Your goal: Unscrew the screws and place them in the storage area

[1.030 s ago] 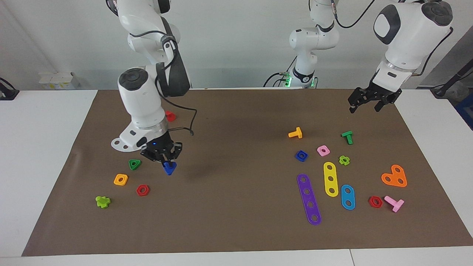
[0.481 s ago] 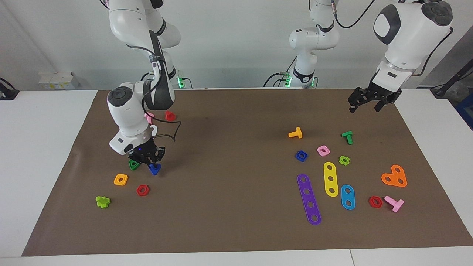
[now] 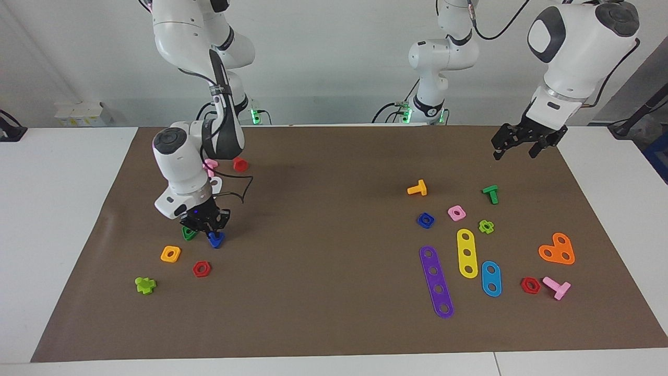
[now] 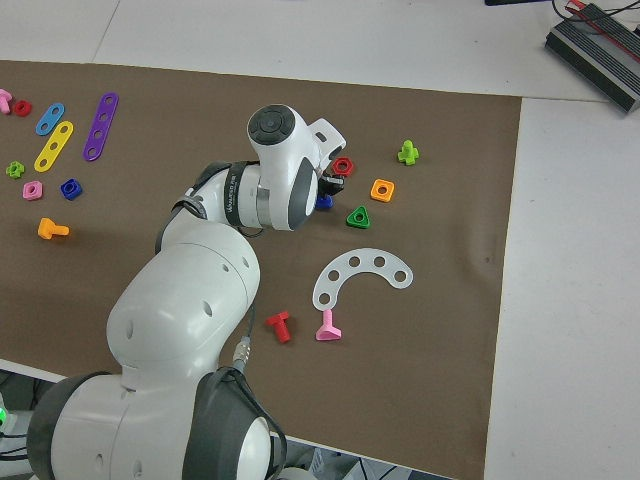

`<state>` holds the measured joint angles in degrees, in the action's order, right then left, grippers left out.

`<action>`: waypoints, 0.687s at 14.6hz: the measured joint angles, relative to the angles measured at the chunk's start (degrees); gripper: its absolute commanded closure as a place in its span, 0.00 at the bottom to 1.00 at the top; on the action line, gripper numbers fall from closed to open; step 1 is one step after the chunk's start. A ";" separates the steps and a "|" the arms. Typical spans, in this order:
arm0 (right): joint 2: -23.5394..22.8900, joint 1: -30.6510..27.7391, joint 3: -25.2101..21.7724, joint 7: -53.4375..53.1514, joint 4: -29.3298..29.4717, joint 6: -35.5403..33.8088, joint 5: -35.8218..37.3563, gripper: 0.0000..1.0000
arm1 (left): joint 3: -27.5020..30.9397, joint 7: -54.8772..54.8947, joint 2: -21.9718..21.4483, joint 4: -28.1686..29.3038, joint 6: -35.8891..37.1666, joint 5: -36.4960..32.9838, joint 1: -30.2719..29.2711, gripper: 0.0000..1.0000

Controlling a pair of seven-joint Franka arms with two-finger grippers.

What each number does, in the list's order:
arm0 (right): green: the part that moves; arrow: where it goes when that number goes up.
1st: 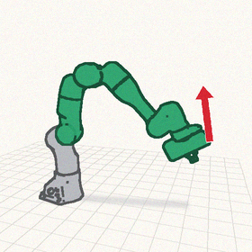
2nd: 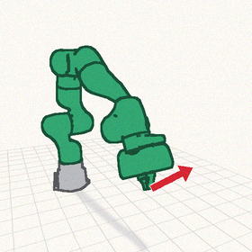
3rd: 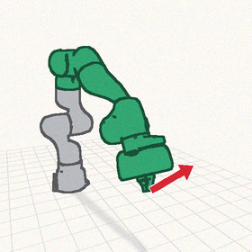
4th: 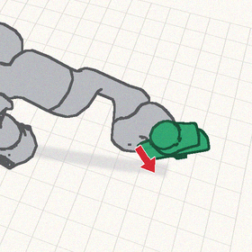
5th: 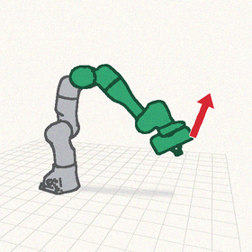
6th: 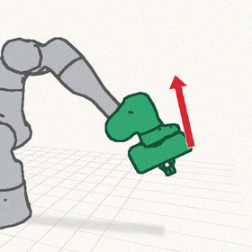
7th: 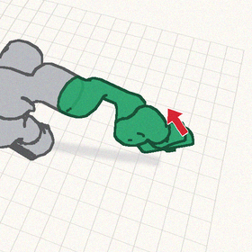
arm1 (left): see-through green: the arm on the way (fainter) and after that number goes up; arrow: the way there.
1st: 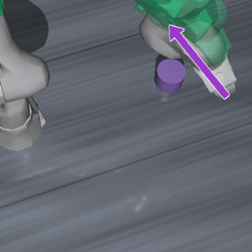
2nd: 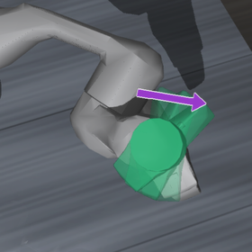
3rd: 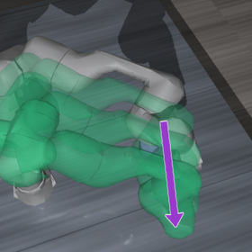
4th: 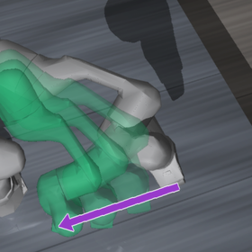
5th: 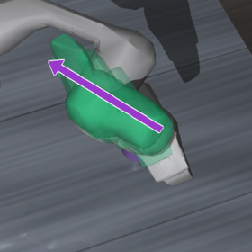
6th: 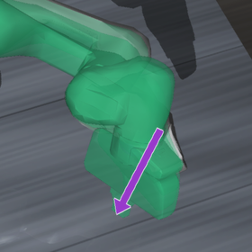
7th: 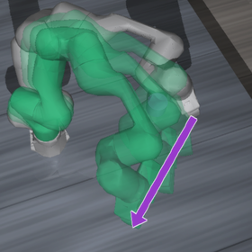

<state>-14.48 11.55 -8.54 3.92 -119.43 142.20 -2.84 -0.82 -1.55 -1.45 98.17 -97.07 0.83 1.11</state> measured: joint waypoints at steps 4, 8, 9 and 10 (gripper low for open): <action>1.48 -0.03 -0.07 -2.06 2.60 -2.27 -0.02 0.00 | 0.00 0.00 0.00 0.00 0.00 0.01 0.00 0.00; 5.71 -1.73 -0.72 -4.26 16.04 -22.26 -0.02 0.00 | 0.00 0.00 0.00 0.00 0.00 0.01 0.00 0.00; 7.13 -2.51 -0.84 -4.26 18.55 -26.45 0.02 0.00 | 0.00 0.00 0.00 0.00 0.00 0.01 0.00 0.00; 8.69 -3.28 -0.90 -4.26 20.37 -30.55 0.07 0.00 | 0.00 0.00 0.00 0.00 0.00 0.01 0.00 0.00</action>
<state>-5.79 8.27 -9.45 -0.34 -99.06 111.66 -2.77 -0.82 -1.55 -1.45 98.17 -97.07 0.85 1.11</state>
